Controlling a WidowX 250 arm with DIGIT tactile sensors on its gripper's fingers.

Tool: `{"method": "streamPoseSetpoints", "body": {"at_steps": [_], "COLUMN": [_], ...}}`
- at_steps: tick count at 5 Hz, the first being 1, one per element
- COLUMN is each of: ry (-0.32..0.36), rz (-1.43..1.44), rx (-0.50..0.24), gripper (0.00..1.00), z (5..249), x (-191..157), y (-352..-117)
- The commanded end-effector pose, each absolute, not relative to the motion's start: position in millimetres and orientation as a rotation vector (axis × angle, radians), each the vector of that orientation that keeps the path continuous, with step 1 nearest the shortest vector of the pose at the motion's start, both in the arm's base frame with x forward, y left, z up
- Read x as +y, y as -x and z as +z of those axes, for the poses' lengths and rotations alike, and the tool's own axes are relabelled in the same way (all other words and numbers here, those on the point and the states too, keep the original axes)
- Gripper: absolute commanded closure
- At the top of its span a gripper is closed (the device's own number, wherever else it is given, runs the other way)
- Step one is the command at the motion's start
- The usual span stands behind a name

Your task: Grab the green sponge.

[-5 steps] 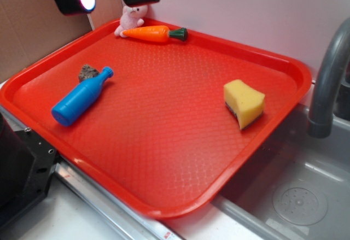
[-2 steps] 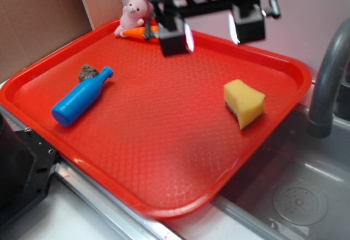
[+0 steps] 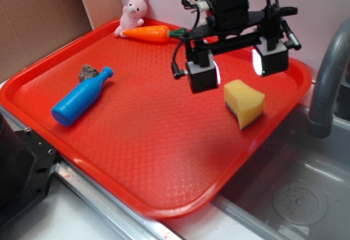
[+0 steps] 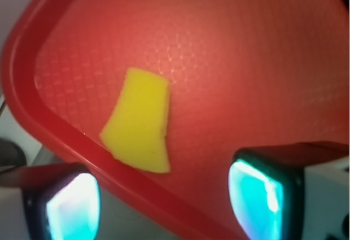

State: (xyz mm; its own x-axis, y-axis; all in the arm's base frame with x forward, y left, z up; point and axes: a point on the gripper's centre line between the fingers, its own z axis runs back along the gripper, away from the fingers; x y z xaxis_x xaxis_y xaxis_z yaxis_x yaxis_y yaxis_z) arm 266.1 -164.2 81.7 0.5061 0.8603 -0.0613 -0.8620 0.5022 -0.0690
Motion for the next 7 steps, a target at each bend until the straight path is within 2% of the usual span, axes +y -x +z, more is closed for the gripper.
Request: {"method": "streamPoseSetpoints", "body": {"at_steps": [1, 2, 3, 4, 5, 6, 7], "ry": [0.097, 0.054, 0.001, -0.007, -0.007, 0.041, 0.236], "rz": [1.098, 1.109, 1.1, 1.115, 1.098, 1.028, 0.755], "rx": [0.001, 0.112, 0.133, 0.115, 0.1, 0.084, -0.014], "gripper": [0.0, 0.0, 0.0, 0.93, 1.0, 1.0, 1.0], "z": [69.9, 51.9, 42.7, 47.6, 55.8, 62.0, 108.8], "x": [-154.6, -161.8, -153.7, -148.9, -146.0, -142.1, -125.4], "y": [-301.5, -299.9, -286.7, -280.0, -278.2, -262.4, -249.5]}}
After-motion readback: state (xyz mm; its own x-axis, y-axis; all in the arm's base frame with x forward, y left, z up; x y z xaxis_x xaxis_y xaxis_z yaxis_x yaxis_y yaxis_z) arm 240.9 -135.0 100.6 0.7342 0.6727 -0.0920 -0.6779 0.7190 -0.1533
